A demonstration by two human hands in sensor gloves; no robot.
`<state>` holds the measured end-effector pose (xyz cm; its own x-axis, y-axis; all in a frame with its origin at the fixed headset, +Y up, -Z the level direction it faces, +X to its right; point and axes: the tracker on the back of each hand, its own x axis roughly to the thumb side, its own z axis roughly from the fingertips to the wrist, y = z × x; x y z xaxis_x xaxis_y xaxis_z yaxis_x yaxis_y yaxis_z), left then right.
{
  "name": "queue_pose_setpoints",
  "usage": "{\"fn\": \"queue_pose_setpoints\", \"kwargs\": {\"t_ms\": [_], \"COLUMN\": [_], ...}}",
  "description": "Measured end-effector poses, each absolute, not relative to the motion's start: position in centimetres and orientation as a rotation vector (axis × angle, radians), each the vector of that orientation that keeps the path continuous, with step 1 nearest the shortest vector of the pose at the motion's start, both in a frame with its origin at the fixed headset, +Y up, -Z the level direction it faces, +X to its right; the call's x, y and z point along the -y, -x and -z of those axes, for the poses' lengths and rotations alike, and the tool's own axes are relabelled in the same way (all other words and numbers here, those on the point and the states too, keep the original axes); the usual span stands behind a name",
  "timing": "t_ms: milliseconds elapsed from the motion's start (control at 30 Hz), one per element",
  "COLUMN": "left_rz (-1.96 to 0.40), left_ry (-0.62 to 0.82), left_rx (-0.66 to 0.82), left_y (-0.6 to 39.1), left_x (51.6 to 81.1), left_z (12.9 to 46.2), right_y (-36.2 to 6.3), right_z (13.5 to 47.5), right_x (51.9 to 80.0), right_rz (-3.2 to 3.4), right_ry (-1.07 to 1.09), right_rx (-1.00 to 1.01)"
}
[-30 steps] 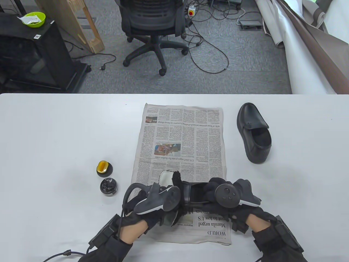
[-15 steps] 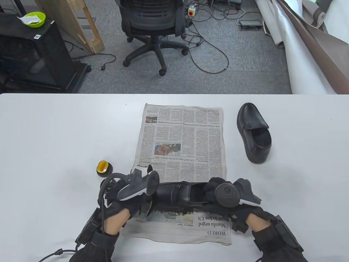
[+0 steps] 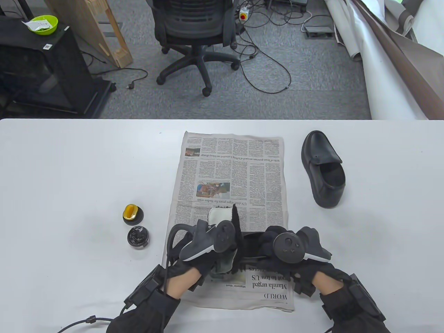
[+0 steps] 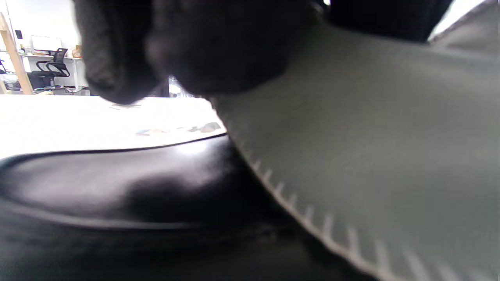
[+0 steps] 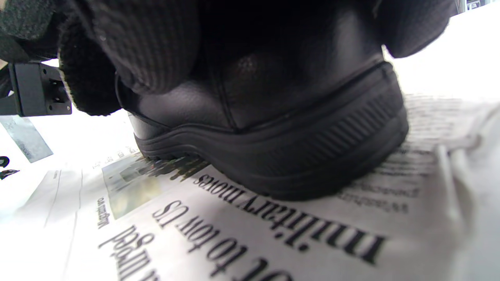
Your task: Dip and apply built-in sponge shoe polish on shoes
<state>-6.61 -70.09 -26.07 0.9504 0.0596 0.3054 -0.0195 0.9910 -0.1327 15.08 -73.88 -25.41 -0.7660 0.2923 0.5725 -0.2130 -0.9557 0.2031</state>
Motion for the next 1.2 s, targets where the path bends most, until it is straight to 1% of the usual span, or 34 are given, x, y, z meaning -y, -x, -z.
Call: {"fn": "queue_pose_setpoints", "kwargs": {"t_ms": [67, 200, 300, 467, 533, 567, 633, 667, 800, 867, 933, 1000, 1033, 1067, 1133, 1200], "left_rz": [0.029, 0.096, 0.136, 0.133, 0.149, 0.172, 0.198, 0.173, -0.085, -0.156, -0.173, -0.113, -0.021, 0.001, -0.028, 0.049], "left_ry": [0.150, 0.205, 0.244, 0.307, 0.302, 0.277, 0.224, 0.208, 0.221, 0.189, 0.174, 0.193, 0.211, 0.223, 0.260, 0.267], "left_rx": [0.301, 0.260, 0.214, 0.134, 0.114, 0.114, 0.143, 0.165, 0.268, 0.271, 0.267, 0.242, 0.251, 0.259, 0.269, 0.267], "left_y": [7.2, 8.7, 10.5, 13.5, 14.0, 14.1, 13.6, 13.2, 10.2, 8.5, 7.0, 5.9, 5.5, 5.4, 5.9, 6.6], "left_x": [70.2, 70.6, 70.8, 71.0, 70.8, 70.5, 70.0, 69.8, 69.4, 69.1, 69.0, 69.6, 70.1, 70.3, 70.6, 70.4], "left_z": [26.5, 27.1, 27.6, 28.6, 28.7, 28.6, 28.3, 28.2, 28.2, 28.3, 28.6, 29.0, 29.2, 29.3, 29.5, 29.6], "right_y": [-15.1, -15.1, -15.1, -15.1, -15.1, -15.1, -15.1, -15.1, -15.1, -15.1, -15.1, -15.1, -15.1, -15.1, -15.1, -15.1], "right_z": [25.4, 25.4, 25.4, 25.4, 25.4, 25.4, 25.4, 25.4, 25.4, 25.4, 25.4, 25.3, 25.3, 25.3, 25.3, 25.4], "right_x": [73.9, 73.9, 73.9, 73.9, 73.9, 73.9, 73.9, 73.9, 73.9, 74.0, 74.0, 74.0, 74.0, 74.0, 74.0, 74.0], "right_rz": [-2.715, -2.720, -2.720, -2.718, -2.718, -2.718, -2.716, -2.715, -2.717, -2.716, -2.720, -2.721, -2.722, -2.722, -2.723, -2.721], "right_ry": [-0.912, -0.909, -0.909, -0.909, -0.909, -0.909, -0.910, -0.911, -0.910, -0.909, -0.906, -0.902, -0.903, -0.904, -0.907, -0.908], "right_rx": [-0.186, -0.182, -0.183, -0.184, -0.184, -0.184, -0.186, -0.187, -0.187, -0.189, -0.184, -0.182, -0.181, -0.182, -0.181, -0.181]}}
